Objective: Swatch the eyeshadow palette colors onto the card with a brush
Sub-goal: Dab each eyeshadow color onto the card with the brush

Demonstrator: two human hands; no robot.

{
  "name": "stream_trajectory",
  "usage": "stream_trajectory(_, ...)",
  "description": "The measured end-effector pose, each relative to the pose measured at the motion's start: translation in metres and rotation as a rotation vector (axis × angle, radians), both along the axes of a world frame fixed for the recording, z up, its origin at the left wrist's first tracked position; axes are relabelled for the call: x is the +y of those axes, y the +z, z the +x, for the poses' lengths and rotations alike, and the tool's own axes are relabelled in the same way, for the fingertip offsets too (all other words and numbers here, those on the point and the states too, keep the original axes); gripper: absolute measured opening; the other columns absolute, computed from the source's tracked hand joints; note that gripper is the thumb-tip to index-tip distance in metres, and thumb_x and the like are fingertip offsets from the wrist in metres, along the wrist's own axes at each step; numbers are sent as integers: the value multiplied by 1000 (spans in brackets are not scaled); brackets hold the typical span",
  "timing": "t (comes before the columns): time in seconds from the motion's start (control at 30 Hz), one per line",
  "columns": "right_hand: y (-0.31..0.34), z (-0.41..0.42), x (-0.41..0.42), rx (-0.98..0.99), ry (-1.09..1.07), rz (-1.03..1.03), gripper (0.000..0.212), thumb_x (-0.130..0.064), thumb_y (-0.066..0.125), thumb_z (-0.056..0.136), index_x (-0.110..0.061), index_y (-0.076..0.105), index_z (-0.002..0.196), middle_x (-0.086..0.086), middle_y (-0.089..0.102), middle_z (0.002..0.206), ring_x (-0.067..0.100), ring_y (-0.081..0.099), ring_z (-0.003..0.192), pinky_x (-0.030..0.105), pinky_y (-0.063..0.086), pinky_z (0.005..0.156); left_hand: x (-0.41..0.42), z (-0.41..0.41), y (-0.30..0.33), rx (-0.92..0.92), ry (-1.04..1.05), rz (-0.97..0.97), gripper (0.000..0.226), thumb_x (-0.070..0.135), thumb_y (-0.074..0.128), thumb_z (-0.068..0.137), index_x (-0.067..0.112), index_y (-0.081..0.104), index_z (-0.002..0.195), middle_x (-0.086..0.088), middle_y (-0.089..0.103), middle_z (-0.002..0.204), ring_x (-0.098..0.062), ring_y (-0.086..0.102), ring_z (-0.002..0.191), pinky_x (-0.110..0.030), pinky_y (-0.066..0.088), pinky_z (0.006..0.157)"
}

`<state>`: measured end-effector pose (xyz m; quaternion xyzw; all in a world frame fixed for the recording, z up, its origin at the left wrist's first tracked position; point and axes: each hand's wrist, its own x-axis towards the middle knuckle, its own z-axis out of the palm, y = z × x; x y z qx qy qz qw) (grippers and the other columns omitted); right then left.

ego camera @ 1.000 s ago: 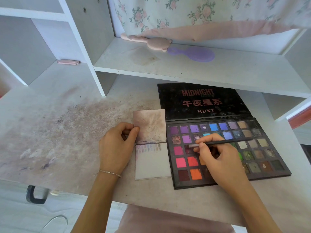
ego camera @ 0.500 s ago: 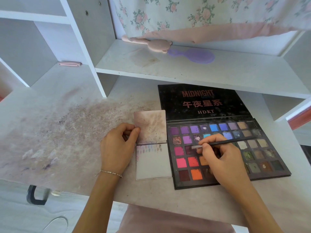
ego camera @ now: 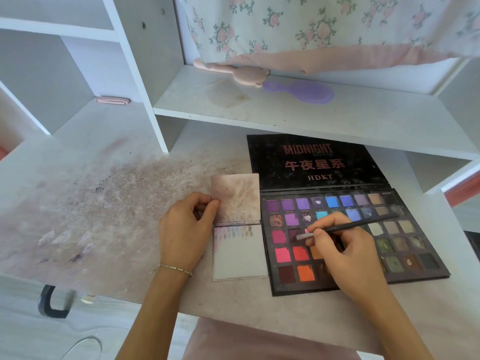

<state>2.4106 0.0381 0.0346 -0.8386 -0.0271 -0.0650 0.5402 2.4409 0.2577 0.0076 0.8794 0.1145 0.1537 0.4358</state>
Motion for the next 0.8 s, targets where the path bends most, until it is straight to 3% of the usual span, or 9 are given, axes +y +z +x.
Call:
stream_trajectory(0.17,2,-3,22,26,86,69,21,-10,54,85,-30,57,79,9,64,71,29,59,61,40,49,58,0,0,1,-1,-3,11,14,27,63,81,32,58,69,18,56,62,1,51,61,-25,41,60)
stream_trajectory(0.23,0,-3,34,48,133,72,23,-8,55,84,-31,57,79,3,65,72,22,61,62,34,50,55,0,0,1,-3,-5,14,14,27,63,81,32,58,69,19,56,62,2,51,61,-20,40,58)
stream_trajectory(0.33,-1,-2,51,61,211,81,21,-8,57,84,-28,55,78,-1,66,73,7,56,56,17,42,48,0,0,1,-6,-5,11,13,27,64,81,31,59,70,20,55,61,2,51,61,-21,40,59)
stream_trajectory(0.4,-2,0,60,68,257,52,17,-11,59,82,-28,56,80,0,64,73,11,56,60,23,45,51,0,0,1,-6,-7,7,11,27,64,81,29,60,71,19,55,62,1,52,62,-25,42,61)
stream_trajectory(0.57,-5,2,71,38,296,-7,22,-7,62,80,-29,58,75,-6,64,73,3,56,72,7,39,62,0,0,0,-8,-9,19,8,27,63,81,23,64,75,18,56,63,-6,54,65,-29,46,64)
stream_trajectory(0.8,-7,3,71,56,299,-32,23,-10,61,80,-32,57,76,-6,64,76,4,56,75,8,41,64,1,0,-1,-15,-15,21,9,28,62,82,22,65,75,19,56,63,-2,53,64,-27,45,64)
